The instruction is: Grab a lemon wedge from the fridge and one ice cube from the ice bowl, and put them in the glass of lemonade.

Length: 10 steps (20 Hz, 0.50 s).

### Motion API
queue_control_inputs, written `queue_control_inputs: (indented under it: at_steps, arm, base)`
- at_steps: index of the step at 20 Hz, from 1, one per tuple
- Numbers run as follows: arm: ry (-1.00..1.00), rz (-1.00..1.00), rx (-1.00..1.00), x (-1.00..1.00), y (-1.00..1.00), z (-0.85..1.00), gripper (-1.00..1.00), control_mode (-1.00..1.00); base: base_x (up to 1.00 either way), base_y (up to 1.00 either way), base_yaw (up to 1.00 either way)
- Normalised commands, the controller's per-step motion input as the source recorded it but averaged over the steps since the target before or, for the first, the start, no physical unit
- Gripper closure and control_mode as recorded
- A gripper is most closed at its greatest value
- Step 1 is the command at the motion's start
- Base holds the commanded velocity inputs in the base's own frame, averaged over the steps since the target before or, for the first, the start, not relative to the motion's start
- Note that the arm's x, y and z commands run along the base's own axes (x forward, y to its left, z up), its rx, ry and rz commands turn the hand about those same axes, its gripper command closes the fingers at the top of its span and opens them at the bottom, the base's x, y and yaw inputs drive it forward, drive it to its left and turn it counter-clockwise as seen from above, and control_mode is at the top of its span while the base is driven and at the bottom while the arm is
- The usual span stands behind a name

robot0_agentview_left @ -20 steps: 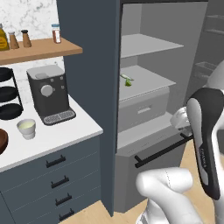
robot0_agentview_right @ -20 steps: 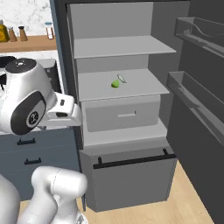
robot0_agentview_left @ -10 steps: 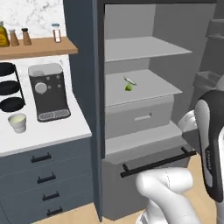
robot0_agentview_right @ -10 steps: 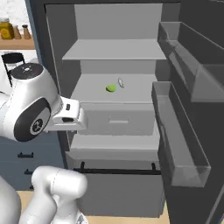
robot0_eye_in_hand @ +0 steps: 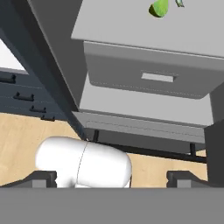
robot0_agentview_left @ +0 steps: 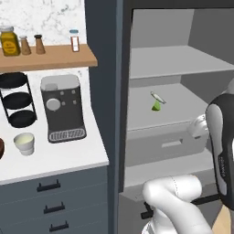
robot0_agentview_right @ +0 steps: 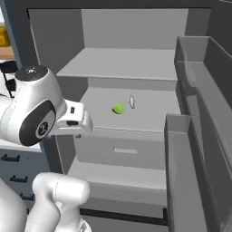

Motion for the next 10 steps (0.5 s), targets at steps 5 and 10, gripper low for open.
queue_control_inputs:
  at_steps: [5, 10]
  arm:
    - [0.00, 0.00, 0.00, 0.00, -0.11, 0.00, -1.00, -1.00]
    - [-0.04, -0.07, 0.00, 0.23, 0.00, 0.00, -1.00, -1.00]
  base:
    - [0.21, -0.30, 0.00]
    - [0.00, 0.00, 0.00]
